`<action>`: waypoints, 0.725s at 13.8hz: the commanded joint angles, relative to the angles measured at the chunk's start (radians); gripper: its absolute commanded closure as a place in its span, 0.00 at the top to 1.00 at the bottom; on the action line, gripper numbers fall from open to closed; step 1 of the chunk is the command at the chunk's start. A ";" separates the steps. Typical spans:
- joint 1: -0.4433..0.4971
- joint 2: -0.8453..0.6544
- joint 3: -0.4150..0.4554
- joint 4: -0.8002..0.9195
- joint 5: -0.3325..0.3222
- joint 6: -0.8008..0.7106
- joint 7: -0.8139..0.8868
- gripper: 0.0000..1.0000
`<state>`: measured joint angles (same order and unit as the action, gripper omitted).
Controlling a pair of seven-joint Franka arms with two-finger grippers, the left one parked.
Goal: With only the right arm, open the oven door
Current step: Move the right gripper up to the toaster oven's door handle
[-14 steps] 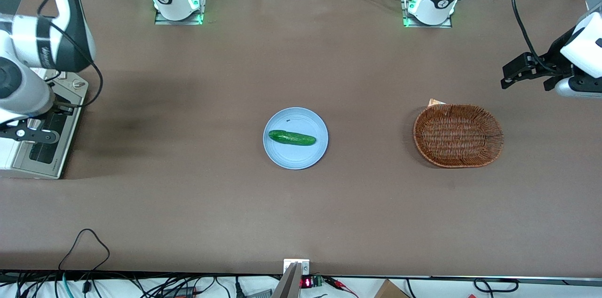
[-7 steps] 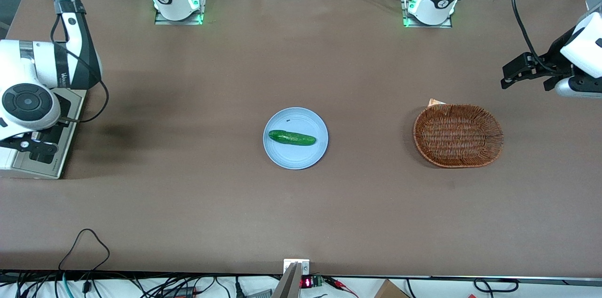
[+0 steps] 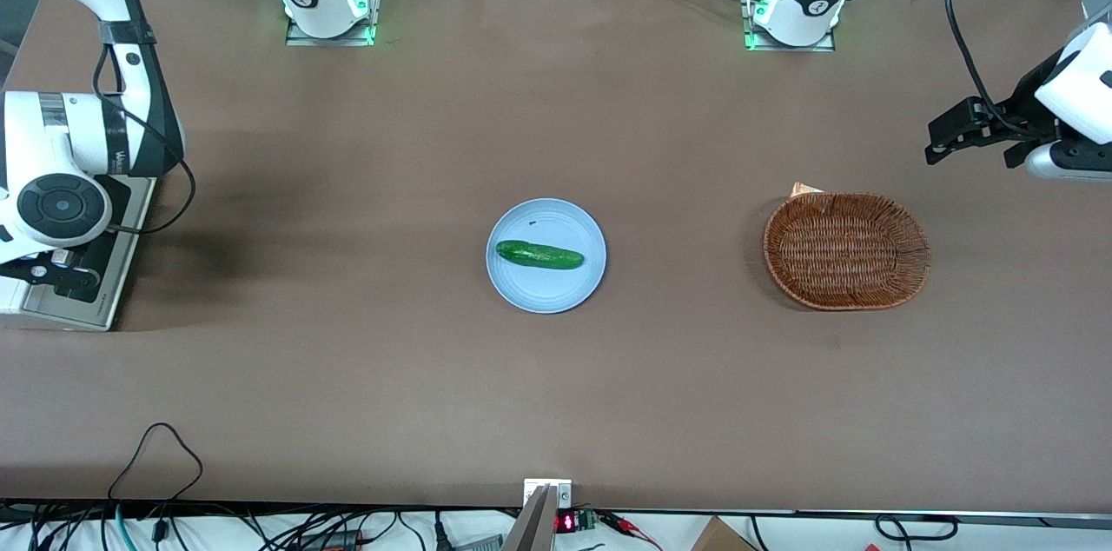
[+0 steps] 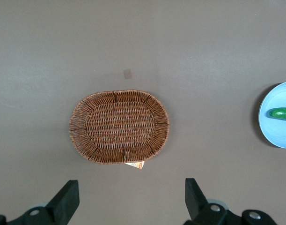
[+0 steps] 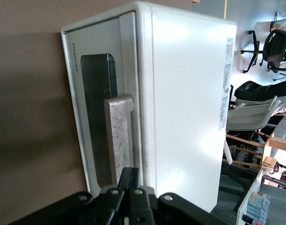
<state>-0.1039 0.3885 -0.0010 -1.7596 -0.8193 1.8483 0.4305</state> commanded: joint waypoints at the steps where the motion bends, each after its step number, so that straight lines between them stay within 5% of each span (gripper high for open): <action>1: -0.013 0.007 0.003 -0.011 -0.043 0.017 0.036 0.00; 10: -0.026 0.032 -0.002 -0.017 -0.050 0.058 0.037 0.00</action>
<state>-0.1260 0.4234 -0.0043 -1.7597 -0.8475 1.8887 0.4470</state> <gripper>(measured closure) 0.991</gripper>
